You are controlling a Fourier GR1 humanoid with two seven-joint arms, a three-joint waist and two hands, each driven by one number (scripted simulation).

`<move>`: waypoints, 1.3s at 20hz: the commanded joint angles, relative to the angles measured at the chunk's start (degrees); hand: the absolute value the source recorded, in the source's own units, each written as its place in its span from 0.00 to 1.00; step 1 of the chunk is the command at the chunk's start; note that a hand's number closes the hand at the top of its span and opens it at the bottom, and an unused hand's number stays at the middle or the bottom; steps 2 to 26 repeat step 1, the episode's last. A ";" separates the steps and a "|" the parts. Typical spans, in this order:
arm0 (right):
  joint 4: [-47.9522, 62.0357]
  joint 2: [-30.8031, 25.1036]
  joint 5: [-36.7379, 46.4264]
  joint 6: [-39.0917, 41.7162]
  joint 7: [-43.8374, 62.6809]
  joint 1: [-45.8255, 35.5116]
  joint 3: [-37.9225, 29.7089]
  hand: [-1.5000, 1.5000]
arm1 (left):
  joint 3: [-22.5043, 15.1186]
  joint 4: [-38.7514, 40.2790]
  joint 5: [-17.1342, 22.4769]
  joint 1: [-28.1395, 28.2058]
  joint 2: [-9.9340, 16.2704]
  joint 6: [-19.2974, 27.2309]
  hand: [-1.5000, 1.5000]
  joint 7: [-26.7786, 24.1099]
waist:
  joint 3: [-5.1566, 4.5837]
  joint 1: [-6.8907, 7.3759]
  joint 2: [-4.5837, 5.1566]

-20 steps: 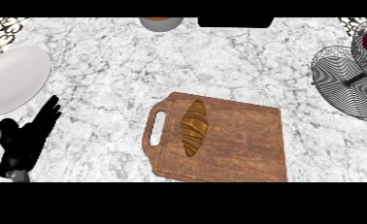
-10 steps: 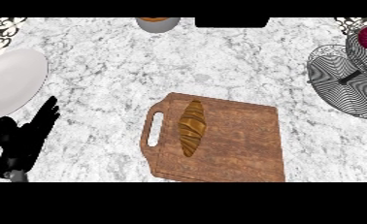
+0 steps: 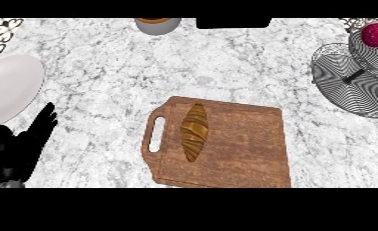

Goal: Pick the cupcake from the cutting board and place it in the tiered basket

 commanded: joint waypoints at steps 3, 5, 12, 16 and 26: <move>3.81 -3.58 -5.82 6.45 -8.68 9.77 -6.16 0.00 | 1.12 2.27 0.65 -0.34 1.25 -1.03 0.50 1.06 | -0.02 -0.50 0.19; 3.81 -3.58 -5.82 6.45 -8.68 9.77 -6.16 0.00 | 1.12 2.27 0.65 -0.34 1.25 -1.03 0.50 1.06 | -0.02 -0.50 0.19; 3.81 -3.58 -5.82 6.45 -8.68 9.77 -6.16 0.00 | 1.12 2.27 0.65 -0.34 1.25 -1.03 0.50 1.06 | -0.02 -0.50 0.19; 3.81 -3.58 -5.82 6.45 -8.68 9.77 -6.16 0.00 | 1.12 2.27 0.65 -0.34 1.25 -1.03 0.50 1.06 | -0.02 -0.50 0.19; 3.81 -3.58 -5.82 6.45 -8.68 9.77 -6.16 0.00 | 1.12 2.27 0.65 -0.34 1.25 -1.03 0.50 1.06 | -0.02 -0.50 0.19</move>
